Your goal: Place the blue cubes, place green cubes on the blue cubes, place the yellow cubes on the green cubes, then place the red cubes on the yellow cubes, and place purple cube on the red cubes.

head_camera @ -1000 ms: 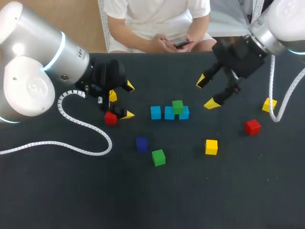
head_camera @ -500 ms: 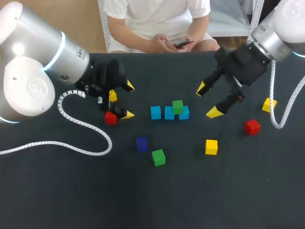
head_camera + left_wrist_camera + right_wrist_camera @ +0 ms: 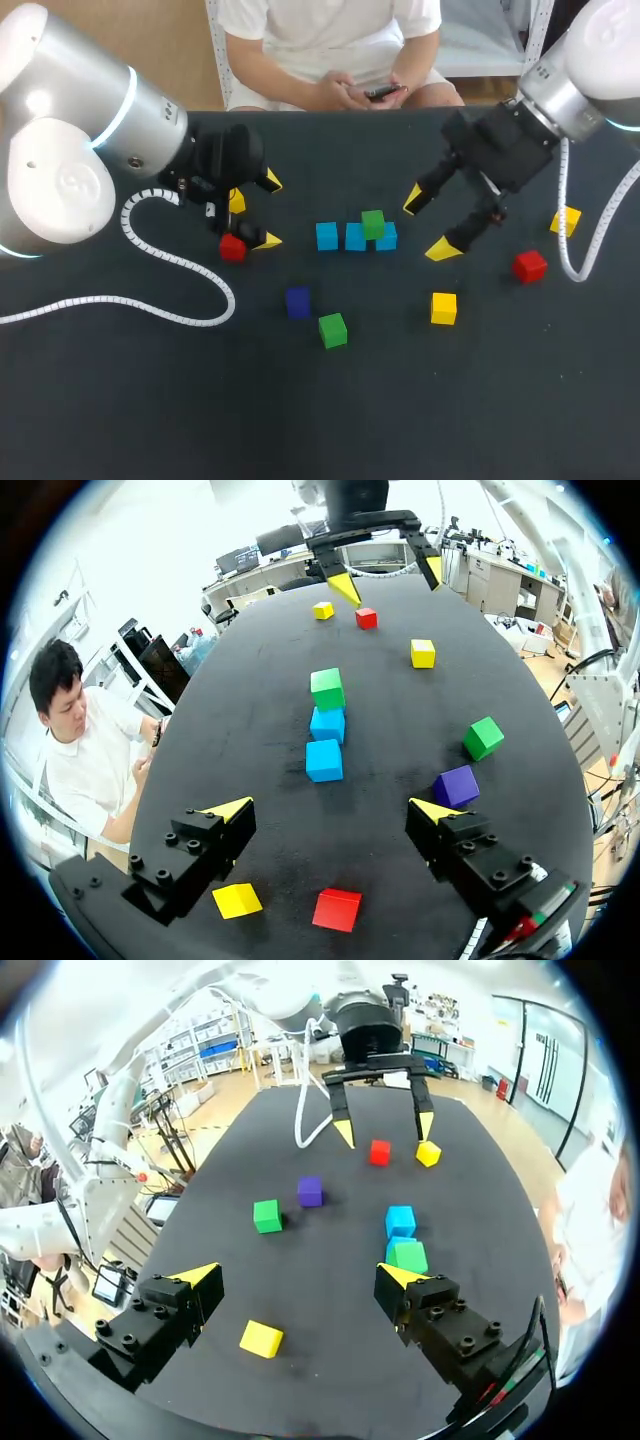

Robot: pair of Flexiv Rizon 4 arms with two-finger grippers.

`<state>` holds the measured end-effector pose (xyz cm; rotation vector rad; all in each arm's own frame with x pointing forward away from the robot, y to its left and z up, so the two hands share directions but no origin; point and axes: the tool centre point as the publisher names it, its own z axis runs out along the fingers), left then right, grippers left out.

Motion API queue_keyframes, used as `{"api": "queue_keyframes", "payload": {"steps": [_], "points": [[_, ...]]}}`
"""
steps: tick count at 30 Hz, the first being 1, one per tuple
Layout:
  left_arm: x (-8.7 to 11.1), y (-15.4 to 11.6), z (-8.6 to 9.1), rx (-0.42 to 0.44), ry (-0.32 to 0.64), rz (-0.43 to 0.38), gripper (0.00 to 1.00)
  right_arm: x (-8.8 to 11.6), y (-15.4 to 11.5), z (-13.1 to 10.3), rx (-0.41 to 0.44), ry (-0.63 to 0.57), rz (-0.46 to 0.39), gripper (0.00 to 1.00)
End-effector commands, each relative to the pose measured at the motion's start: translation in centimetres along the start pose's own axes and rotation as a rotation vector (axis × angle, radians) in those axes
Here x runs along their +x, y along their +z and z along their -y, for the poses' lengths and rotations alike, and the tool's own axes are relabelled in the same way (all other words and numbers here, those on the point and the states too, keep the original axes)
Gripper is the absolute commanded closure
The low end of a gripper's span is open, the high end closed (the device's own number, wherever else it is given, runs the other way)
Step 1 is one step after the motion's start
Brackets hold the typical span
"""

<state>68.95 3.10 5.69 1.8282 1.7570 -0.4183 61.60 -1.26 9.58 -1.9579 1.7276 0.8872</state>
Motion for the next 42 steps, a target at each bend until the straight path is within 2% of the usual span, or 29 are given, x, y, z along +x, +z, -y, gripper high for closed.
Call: {"api": "queue_keyframes", "payload": {"steps": [1, 16, 29, 42], "points": [[0.1, 0.0, -0.1, 0.001, 0.003, 0.004, 0.00, -0.3, -0.2, -0.4, 0.007, -0.007, -0.004, 0.00], [0.1, 0.0, -0.1, 0.001, 0.003, 0.004, 0.00, 0.2, -1.5, -0.8, 0.030, 0.005, -0.011, 0.00], [0.1, 0.0, -0.1, 0.001, 0.003, 0.004, 0.00, 0.1, -1.8, -2.0, 0.022, -0.001, -0.016, 0.00], [0.1, 0.0, -0.1, 0.001, 0.003, 0.004, 0.00, 1.7, -3.5, -0.8, 0.082, 0.003, -0.014, 0.00]]}}
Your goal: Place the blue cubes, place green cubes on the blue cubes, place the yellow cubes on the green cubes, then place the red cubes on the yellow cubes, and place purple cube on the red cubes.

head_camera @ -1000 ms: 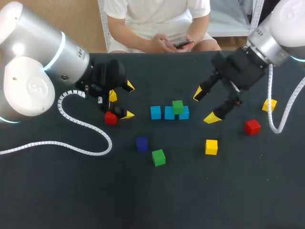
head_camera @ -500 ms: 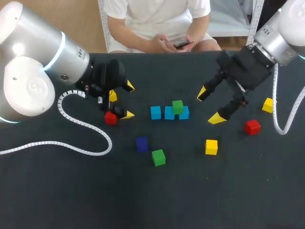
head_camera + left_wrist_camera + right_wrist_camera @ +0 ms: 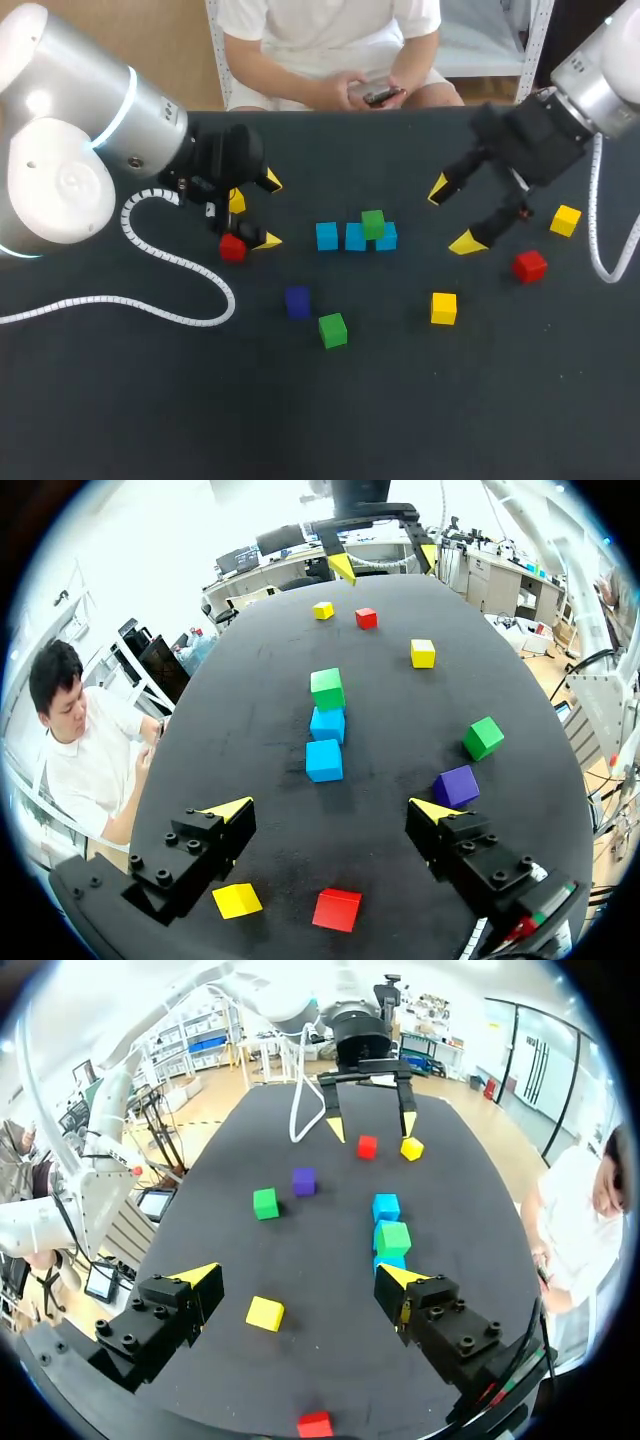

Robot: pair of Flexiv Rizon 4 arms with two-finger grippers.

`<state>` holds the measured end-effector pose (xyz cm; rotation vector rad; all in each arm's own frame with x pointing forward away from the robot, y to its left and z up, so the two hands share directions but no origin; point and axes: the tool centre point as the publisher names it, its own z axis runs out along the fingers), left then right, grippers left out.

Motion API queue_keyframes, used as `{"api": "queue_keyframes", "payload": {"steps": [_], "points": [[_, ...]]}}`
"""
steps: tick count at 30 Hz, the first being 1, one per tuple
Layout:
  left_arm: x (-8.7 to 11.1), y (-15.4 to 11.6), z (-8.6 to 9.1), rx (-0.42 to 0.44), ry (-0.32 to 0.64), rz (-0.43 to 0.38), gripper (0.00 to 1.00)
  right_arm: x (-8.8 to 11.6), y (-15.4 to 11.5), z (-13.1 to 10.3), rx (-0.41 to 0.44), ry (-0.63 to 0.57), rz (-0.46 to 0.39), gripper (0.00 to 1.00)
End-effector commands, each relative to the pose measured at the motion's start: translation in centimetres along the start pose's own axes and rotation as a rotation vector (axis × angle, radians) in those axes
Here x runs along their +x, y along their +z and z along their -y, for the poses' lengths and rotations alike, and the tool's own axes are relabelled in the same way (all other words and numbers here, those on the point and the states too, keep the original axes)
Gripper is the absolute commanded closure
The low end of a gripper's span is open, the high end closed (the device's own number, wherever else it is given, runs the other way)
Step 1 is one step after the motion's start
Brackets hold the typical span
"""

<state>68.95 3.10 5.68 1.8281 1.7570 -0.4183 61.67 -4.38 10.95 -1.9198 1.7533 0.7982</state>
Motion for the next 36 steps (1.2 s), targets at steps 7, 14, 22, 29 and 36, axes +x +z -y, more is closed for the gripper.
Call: {"api": "queue_keyframes", "payload": {"steps": [7, 14, 22, 29, 36], "points": [[0.1, 0.0, -0.1, 0.001, 0.003, 0.004, 0.00, 1.0, -0.5, 2.2, 0.047, -0.050, -0.011, 0.00], [0.1, 0.0, -0.1, 0.001, 0.003, 0.004, 0.00, 1.3, 0.2, 5.1, 0.019, -0.058, -0.002, 0.00], [0.1, 0.0, -0.1, 0.001, 0.003, 0.004, 0.00, 2.4, 0.9, 7.8, 0.010, -0.060, 0.029, 0.00], [0.1, 0.0, -0.1, 0.001, 0.003, 0.004, 0.00, 3.5, 1.4, 9.2, -0.015, -0.043, 0.040, 0.00], [0.1, 0.0, -0.1, 0.001, 0.003, 0.004, 0.00, 4.1, 1.5, 9.6, -0.010, -0.018, 0.053, 0.00]]}}
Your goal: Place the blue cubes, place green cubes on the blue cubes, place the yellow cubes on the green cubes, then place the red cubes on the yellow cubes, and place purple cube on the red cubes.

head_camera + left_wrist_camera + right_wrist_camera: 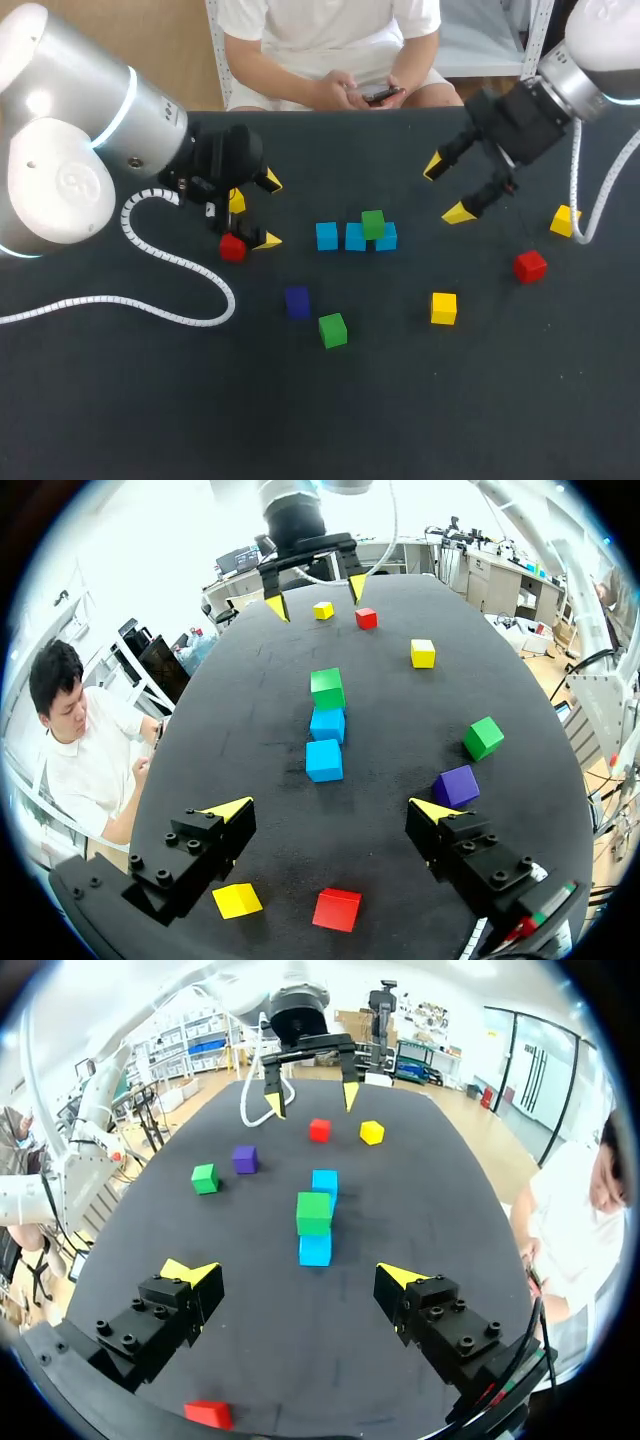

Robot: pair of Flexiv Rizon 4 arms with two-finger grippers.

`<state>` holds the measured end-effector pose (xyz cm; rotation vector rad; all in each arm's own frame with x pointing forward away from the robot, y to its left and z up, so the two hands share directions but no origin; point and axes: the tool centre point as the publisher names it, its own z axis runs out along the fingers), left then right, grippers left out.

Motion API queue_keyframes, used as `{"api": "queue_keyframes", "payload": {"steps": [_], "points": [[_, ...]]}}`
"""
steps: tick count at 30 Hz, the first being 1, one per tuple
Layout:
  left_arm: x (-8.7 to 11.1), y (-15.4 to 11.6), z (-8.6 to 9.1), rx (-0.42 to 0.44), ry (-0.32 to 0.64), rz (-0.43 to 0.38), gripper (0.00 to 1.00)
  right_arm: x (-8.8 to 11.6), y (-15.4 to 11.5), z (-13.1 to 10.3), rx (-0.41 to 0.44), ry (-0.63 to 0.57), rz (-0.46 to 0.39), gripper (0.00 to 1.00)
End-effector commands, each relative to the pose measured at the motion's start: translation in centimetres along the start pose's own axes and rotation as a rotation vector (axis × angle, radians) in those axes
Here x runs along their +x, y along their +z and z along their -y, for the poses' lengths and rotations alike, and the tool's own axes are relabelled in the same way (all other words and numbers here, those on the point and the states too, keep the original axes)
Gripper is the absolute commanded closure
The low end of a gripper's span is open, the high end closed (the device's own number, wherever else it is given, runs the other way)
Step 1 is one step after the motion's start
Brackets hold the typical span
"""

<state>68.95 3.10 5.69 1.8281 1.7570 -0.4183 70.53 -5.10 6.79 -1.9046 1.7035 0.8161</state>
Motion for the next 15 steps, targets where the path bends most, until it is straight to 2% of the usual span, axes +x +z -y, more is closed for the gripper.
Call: {"api": "queue_keyframes", "payload": {"steps": [1, 5, 7, 15], "points": [[0.13, 0.00, -0.06, 0.002, 0.003, 0.004, 0.00, 0.46, 0.00, 0.62, -0.013, 0.007, 0.015, 0.00], [0.13, 0.00, -0.06, 0.002, 0.003, 0.004, 0.00, 0.45, -0.05, 0.69, -0.001, 0.016, 0.013, 0.00], [0.13, 0.00, -0.06, 0.002, 0.003, 0.004, 0.00, 0.43, -0.09, 0.70, -0.012, 0.054, -0.020, 0.00], [0.13, 0.00, -0.06, 0.002, 0.003, 0.004, 0.00, 0.44, -0.12, 0.62, -0.006, 0.045, -0.006, 0.00]]}}
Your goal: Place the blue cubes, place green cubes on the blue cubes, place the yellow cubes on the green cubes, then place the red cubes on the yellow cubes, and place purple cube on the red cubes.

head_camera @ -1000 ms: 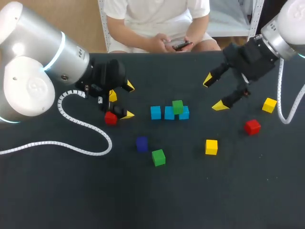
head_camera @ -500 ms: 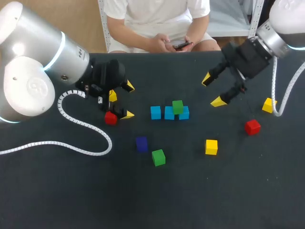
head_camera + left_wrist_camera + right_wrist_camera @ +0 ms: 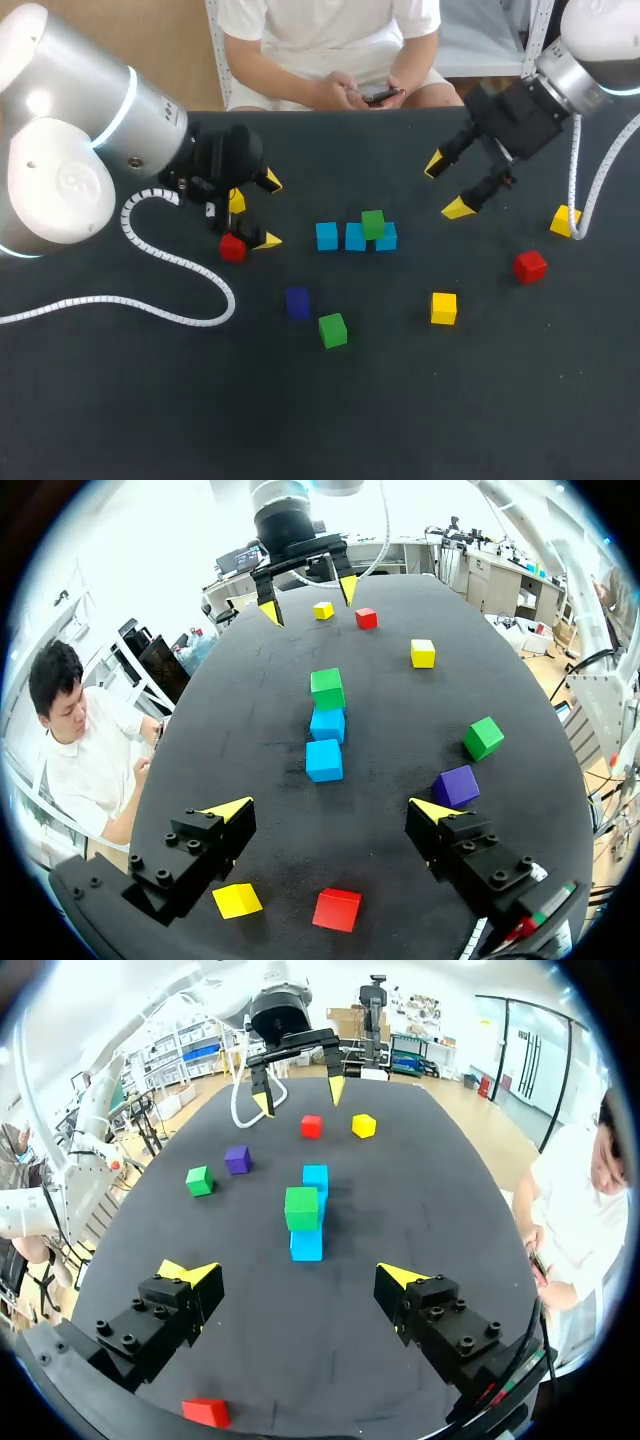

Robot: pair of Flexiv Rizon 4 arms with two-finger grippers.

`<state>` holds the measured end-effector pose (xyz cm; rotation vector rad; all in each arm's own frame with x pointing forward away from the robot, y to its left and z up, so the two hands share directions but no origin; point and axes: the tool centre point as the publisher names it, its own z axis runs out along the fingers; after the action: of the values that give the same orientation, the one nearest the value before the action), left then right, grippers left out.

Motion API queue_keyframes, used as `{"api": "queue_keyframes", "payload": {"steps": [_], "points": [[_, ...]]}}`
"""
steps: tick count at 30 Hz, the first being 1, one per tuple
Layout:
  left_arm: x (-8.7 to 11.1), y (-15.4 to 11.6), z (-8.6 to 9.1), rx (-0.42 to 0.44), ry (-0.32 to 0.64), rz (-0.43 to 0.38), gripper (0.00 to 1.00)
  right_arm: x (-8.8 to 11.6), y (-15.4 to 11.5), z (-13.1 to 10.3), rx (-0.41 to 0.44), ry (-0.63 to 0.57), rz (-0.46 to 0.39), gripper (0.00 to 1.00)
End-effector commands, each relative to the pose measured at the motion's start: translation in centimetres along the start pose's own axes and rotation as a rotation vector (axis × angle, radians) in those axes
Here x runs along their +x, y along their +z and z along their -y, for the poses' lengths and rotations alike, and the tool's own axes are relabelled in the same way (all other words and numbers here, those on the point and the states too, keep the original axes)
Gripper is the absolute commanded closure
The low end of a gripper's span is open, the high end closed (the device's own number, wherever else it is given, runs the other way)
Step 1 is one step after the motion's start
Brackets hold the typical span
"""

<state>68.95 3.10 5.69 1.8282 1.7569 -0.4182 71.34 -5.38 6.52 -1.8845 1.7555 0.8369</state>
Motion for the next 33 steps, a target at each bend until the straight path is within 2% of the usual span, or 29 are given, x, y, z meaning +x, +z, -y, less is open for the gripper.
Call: {"api": "queue_keyframes", "payload": {"steps": [1, 17, 19, 24, 26, 30, 33], "points": [[0.1, 0.0, -0.1, 0.002, 0.003, 0.004, 0.00, 0.0, 0.0, -0.2, 0.004, 0.000, 0.001, 0.00], [0.1, 0.0, -0.1, 0.002, 0.003, 0.004, 0.00, 0.0, 0.0, -0.2, 0.004, 0.000, 0.001, 0.00], [0.4, 1.1, 0.2, 0.023, -0.006, 0.000, 0.00, 0.0, 0.0, -0.2, 0.004, 0.000, 0.001, 0.00], [1.5, 2.6, 1.7, 0.054, -0.108, -0.019, 0.00, 0.0, 0.0, -0.2, 0.004, 0.000, 0.001, 0.00], [1.2, 2.6, 2.8, 0.053, -0.156, -0.027, 0.00, 0.0, 0.0, -0.2, 0.004, 0.000, 0.001, 0.00], [-0.6, 1.8, 5.2, 0.068, -0.163, -0.080, 0.00, 0.0, 0.0, -0.2, 0.004, 0.000, 0.001, 0.00], [-0.7, 0.9, 6.8, 0.066, -0.222, -0.122, 0.00, 0.0, 0.0, -0.2, 0.004, 0.000, 0.001, 0.00]]}}
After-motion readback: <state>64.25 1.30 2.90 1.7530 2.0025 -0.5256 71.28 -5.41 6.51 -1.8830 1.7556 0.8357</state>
